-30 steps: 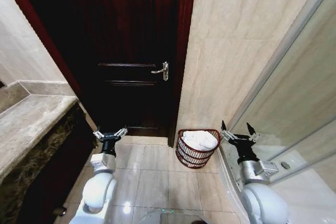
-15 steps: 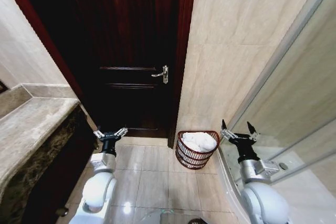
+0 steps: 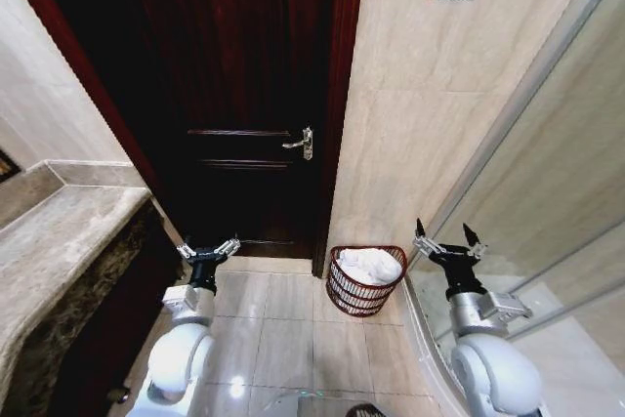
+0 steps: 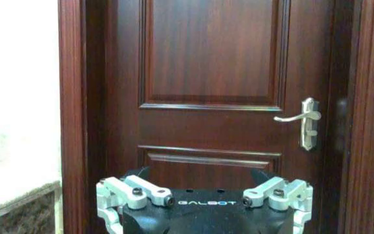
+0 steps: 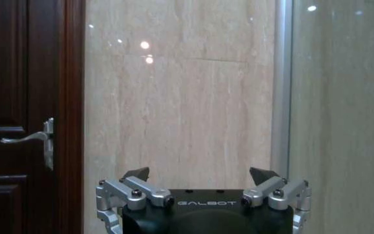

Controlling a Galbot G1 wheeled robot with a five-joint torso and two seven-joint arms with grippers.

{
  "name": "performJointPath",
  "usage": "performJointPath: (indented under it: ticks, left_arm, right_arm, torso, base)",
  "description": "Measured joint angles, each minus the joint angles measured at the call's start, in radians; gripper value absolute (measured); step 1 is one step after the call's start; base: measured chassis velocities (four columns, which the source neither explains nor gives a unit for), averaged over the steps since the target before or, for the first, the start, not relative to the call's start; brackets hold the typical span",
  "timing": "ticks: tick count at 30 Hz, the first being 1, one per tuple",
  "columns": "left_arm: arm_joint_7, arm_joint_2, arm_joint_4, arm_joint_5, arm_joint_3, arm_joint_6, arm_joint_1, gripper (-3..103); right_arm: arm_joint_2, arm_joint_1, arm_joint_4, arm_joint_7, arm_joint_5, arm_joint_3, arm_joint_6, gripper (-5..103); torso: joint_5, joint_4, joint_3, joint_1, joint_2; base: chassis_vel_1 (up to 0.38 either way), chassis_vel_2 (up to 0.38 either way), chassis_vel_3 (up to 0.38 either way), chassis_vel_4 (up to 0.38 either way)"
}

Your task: Discard the used towel into the hamper.

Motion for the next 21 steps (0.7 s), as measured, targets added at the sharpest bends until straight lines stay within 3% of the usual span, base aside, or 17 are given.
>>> performJointPath:
  ticks: [21]
  left_arm:
    - [-0.011, -0.012, 0.007, 0.023, 0.002, -0.009, -0.004, 100]
  right_arm:
    - [0.015, -0.009, 0.014, -0.003, -0.015, -0.005, -0.012, 100]
  torso:
    - [0.0000, 0.0000, 0.061, 0.053, 0.114]
  base:
    - [0.000, 0.000, 0.000, 0.000]
